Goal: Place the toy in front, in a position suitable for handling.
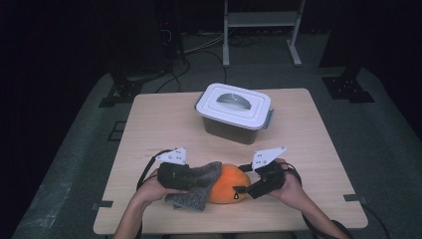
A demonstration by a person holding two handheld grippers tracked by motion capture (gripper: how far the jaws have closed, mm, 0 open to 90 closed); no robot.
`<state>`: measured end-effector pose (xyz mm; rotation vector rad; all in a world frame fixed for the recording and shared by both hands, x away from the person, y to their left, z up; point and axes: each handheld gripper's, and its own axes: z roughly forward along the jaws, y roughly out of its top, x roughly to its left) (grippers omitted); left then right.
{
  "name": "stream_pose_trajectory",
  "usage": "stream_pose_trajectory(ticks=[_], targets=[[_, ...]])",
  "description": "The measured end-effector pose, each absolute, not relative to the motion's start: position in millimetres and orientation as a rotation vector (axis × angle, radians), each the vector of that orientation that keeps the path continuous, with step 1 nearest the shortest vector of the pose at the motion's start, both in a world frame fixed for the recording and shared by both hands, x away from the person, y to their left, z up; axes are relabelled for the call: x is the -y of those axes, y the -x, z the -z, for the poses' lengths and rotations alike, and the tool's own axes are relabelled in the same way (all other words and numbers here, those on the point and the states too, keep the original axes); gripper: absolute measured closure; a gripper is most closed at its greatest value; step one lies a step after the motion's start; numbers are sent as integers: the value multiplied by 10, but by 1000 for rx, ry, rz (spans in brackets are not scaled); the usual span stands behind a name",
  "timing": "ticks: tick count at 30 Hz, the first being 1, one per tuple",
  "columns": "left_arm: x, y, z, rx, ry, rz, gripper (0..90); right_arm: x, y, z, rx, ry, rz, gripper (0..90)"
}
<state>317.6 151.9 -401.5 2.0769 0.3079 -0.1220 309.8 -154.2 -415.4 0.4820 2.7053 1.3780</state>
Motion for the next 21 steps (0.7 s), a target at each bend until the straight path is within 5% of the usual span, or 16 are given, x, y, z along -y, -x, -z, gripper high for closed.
stream_pose_trajectory(ticks=[8,21], targets=[[-1685,-3200,3910,-368,-2113,2,719,1585,-3102,4195,-2716,-473,-1385,315],[-1538,-3184,3919,-310,-2094,44,718,1491,-3049,4165,-2692,-414,-1324,300]])
